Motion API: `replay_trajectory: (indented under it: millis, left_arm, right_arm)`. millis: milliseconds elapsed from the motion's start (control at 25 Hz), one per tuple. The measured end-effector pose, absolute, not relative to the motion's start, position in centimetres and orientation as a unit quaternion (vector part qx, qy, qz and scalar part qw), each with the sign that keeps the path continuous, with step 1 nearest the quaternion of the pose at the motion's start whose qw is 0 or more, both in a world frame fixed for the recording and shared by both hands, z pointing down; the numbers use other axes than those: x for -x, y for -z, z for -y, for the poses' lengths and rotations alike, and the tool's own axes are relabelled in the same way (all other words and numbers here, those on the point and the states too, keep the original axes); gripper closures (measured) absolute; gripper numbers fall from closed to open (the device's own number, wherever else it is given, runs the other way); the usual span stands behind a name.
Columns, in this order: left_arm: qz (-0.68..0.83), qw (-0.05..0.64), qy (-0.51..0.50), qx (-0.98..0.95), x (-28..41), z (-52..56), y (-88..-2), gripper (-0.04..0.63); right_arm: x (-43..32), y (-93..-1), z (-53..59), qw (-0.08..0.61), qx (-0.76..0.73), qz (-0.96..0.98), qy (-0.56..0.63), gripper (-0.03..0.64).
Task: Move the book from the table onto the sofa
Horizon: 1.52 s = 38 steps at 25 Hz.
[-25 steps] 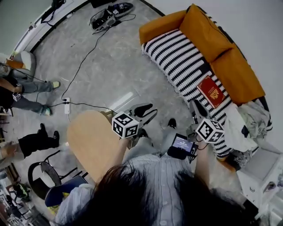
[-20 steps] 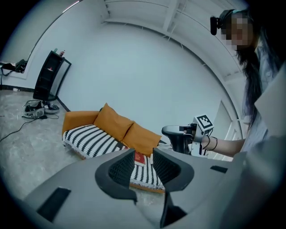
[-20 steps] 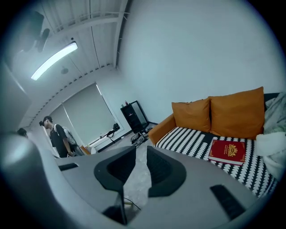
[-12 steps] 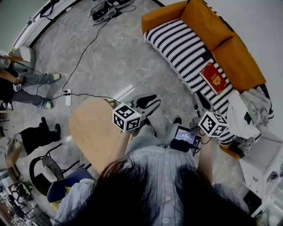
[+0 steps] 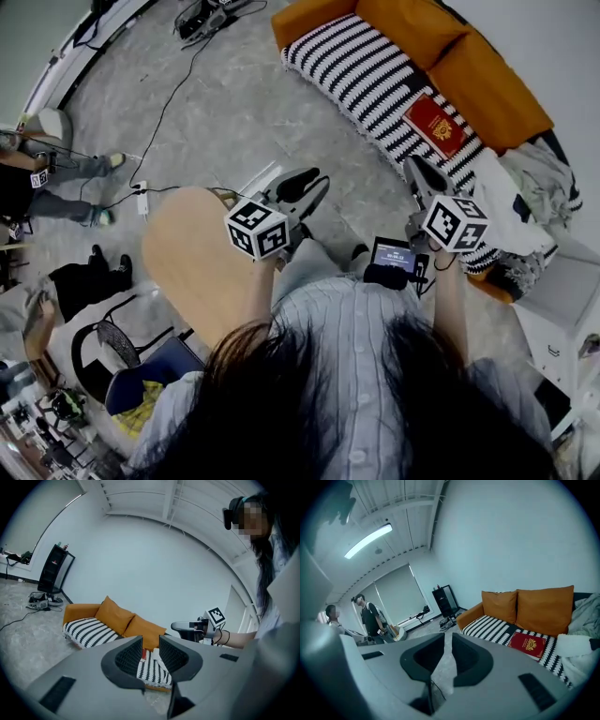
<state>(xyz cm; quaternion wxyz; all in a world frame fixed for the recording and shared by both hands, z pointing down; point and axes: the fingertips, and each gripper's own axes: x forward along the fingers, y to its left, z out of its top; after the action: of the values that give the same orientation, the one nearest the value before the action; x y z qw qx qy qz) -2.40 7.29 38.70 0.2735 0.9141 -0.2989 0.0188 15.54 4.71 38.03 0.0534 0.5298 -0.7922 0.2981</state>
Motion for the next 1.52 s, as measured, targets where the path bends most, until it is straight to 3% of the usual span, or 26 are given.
replay_trajectory:
  millis: [520, 1520]
  left_arm:
    - [0.319, 0.271, -0.029, -0.908, -6.9, -14.1, -39.0, 0.477]
    - [0.341, 0.253, -0.033, -0.905, -8.5, -17.8, -37.8, 0.481]
  right_arm:
    - [-23.7, -40.9, -11.4, 0.097, -0.496, 0.807, -0.305, 0.554]
    - [-24.1, -40.3, -13.4, 0.094, -0.457, 0.832, -0.300, 0.560]
